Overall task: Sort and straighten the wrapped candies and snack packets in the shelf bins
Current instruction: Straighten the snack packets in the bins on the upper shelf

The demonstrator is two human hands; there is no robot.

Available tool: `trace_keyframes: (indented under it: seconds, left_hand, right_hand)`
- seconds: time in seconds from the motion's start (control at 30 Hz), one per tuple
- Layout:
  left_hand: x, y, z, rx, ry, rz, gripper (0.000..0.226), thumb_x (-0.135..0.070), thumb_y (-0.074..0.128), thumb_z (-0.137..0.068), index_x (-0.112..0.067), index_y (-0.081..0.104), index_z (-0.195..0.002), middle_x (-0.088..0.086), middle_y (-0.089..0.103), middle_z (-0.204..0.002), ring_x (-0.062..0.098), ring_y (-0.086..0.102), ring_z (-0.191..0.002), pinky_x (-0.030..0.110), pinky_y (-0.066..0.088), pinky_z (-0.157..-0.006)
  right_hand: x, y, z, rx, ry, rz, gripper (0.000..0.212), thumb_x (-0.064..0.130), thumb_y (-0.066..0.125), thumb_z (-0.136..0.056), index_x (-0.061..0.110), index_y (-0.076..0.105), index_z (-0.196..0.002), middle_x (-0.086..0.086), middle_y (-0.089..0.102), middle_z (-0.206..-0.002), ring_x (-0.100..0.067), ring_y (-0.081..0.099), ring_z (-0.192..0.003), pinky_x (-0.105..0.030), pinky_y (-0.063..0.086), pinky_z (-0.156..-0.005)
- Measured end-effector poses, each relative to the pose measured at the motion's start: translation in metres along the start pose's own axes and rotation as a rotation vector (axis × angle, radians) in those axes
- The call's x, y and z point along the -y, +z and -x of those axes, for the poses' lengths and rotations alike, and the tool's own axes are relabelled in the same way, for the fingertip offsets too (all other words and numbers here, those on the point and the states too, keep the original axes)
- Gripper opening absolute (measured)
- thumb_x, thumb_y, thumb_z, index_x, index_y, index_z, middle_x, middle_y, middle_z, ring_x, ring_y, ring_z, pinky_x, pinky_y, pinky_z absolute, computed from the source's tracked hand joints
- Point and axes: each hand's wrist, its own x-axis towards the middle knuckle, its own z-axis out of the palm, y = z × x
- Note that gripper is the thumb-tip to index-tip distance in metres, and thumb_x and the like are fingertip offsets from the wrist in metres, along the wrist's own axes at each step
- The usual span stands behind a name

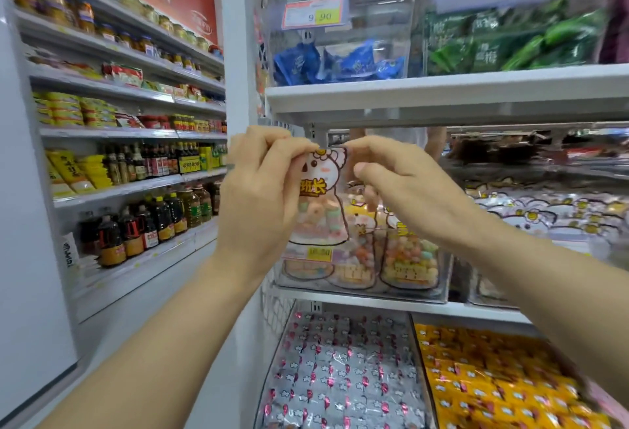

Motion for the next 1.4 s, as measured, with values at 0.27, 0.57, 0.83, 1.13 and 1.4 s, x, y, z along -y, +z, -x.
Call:
trace_keyframes:
  seconds: [0.27, 0.57, 0.83, 1.13, 1.4]
  left_hand:
    - [-0.065, 0.038, -0.017, -0.002, 0.065, 0.167, 0.020, -0.011, 0.050, -0.094, -0.004, 0.068, -0.100, 0.011, 0.056, -0.092, 0.025, 0.051, -0.087, 0.020, 0.039, -0.076]
    - [-0.124, 0.082, -0.027, 0.172, 0.113, 0.396, 0.023, -0.010, 0.050, -0.095, -0.007, 0.065, -0.113, 0.007, 0.058, -0.100, 0.017, 0.056, -0.086, 0.034, 0.050, -0.070]
    - [-0.137, 0.112, -0.020, 0.389, 0.109, 0.359, 0.029, -0.017, 0.051, -0.094, -0.013, 0.057, -0.122, 0.002, 0.056, -0.114, 0.021, 0.058, -0.092, 0.040, 0.052, -0.074]
    - [-0.122, 0.126, -0.008, 0.625, 0.086, 0.131, 0.030, -0.019, 0.053, -0.095, -0.025, 0.056, -0.124, -0.006, 0.056, -0.118, 0.016, 0.051, -0.110, 0.035, 0.029, -0.106]
    - [-0.124, 0.128, -0.009, 0.789, 0.073, 0.001, 0.030, -0.034, 0.048, -0.096, -0.036, 0.054, -0.125, -0.016, 0.056, -0.124, 0.010, 0.038, -0.126, 0.035, -0.002, -0.115]
  right_hand:
    - [-0.008, -0.063, 0.036, -0.017, -0.098, 0.185, 0.011, 0.022, 0.067, -0.085, 0.022, 0.064, -0.095, 0.013, 0.068, -0.089, 0.005, 0.061, -0.080, -0.017, 0.046, -0.073]
    - [-0.044, -0.139, 0.068, -0.182, 0.016, 0.417, 0.013, 0.021, 0.061, -0.086, 0.033, 0.054, -0.085, 0.015, 0.065, -0.079, -0.009, 0.059, -0.064, -0.023, 0.045, -0.061]
    - [-0.081, -0.154, 0.085, -0.230, 0.164, 0.365, 0.009, 0.025, 0.063, -0.085, 0.017, 0.061, -0.089, 0.004, 0.069, -0.081, -0.013, 0.065, -0.072, -0.038, 0.053, -0.073]
    - [-0.090, -0.142, 0.070, -0.002, 0.375, 0.557, 0.023, 0.037, 0.069, -0.081, 0.018, 0.055, -0.078, 0.009, 0.057, -0.075, -0.004, 0.050, -0.066, -0.016, 0.033, -0.051]
    - [-0.098, -0.137, 0.081, -0.122, 0.177, 0.722, 0.022, 0.029, 0.059, -0.089, 0.032, 0.063, -0.110, 0.012, 0.064, -0.100, -0.012, 0.052, -0.096, -0.033, 0.045, -0.083]
